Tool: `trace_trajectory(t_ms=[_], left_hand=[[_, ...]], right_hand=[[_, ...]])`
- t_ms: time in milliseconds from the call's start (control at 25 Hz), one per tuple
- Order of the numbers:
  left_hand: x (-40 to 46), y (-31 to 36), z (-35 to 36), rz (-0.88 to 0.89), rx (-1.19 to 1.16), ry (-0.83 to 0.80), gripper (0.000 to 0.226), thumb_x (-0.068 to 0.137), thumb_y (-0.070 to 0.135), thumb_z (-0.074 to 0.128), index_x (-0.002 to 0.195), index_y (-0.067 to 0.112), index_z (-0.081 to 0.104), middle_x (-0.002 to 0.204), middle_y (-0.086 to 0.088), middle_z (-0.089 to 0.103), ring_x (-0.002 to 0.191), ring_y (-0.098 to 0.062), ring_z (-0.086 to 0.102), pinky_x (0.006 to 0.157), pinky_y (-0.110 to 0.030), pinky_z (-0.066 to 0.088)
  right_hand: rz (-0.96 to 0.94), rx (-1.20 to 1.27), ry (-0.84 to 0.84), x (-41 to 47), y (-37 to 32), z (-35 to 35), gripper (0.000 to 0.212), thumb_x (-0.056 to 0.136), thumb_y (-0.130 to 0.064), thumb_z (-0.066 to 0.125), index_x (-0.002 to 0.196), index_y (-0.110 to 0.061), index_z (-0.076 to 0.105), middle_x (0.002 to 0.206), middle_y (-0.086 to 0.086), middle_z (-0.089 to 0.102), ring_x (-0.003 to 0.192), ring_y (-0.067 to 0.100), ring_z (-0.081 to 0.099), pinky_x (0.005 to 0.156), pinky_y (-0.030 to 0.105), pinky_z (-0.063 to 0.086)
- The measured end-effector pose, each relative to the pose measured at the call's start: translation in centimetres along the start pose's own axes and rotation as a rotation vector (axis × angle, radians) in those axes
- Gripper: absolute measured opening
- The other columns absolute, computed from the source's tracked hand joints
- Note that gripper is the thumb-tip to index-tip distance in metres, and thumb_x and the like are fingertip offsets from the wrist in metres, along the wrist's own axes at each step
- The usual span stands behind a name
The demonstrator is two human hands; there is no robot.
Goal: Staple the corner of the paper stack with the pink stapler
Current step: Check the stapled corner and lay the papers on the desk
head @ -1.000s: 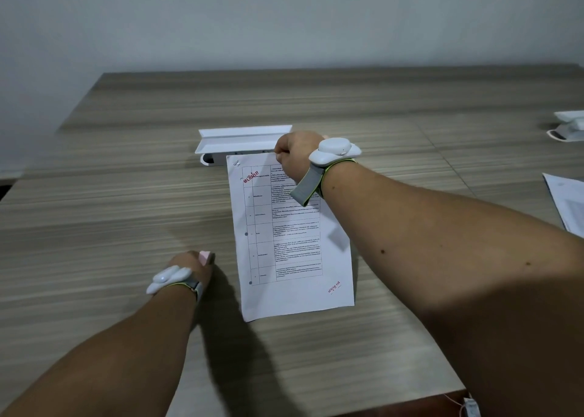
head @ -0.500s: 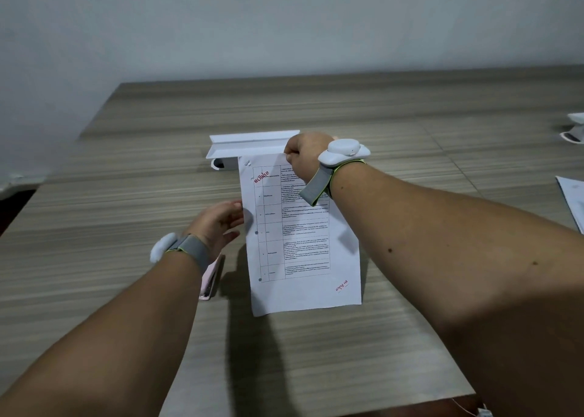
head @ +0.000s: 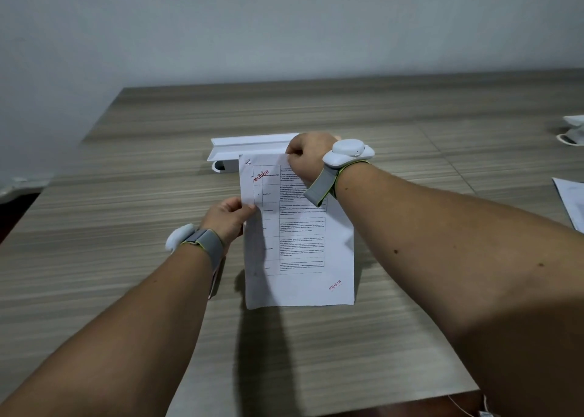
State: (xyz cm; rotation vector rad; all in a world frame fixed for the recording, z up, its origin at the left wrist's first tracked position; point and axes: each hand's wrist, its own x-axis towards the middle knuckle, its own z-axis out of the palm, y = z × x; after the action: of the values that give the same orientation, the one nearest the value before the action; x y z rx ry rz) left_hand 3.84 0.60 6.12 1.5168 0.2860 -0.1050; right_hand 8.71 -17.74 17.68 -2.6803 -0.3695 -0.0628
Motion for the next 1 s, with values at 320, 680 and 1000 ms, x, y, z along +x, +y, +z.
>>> trace_trajectory(t_ms=[320,680,1000], left_hand=[[0.0,0.8,-0.3,0.037,-0.012,0.054,0.018,0.085,0.01,0.058,0.071,0.018,0.064,0.073,-0.003,0.064,0.071,-0.023,0.053,0.073,-0.037,0.045],[0.2,1.8,-0.3,0.0,-0.146,0.109,0.014,0.089,0.011,0.052,0.084,0.017,0.063,0.087,-0.004,0.064,0.077,-0.022,0.058,0.076,-0.038,0.05],[0.5,-1.0,-0.2,-0.129,-0.115,0.079,0.008,0.084,0.009,0.057,0.085,0.015,0.062,0.088,-0.009,0.066,0.074,-0.022,0.061,0.061,-0.03,0.053]], right_hand=[[0.126,-0.097,0.024,-2.3,2.7,-2.9,0.034,0.06,-0.043,0.053,0.088,-0.03,0.066,0.075,-0.004,0.065,0.074,0.024,0.057,0.078,0.03,0.043],[0.612,0.685,-0.011,-3.7,6.9,1.6,0.02,0.075,0.001,0.061,0.059,-0.009,0.056,0.073,0.013,0.058,0.065,0.022,0.054,0.064,0.025,0.049],[0.696,0.974,0.067,-4.7,7.7,4.4,0.02,0.086,0.004,0.052,0.072,-0.01,0.057,0.063,0.001,0.051,0.053,0.011,0.044,0.039,0.012,0.039]])
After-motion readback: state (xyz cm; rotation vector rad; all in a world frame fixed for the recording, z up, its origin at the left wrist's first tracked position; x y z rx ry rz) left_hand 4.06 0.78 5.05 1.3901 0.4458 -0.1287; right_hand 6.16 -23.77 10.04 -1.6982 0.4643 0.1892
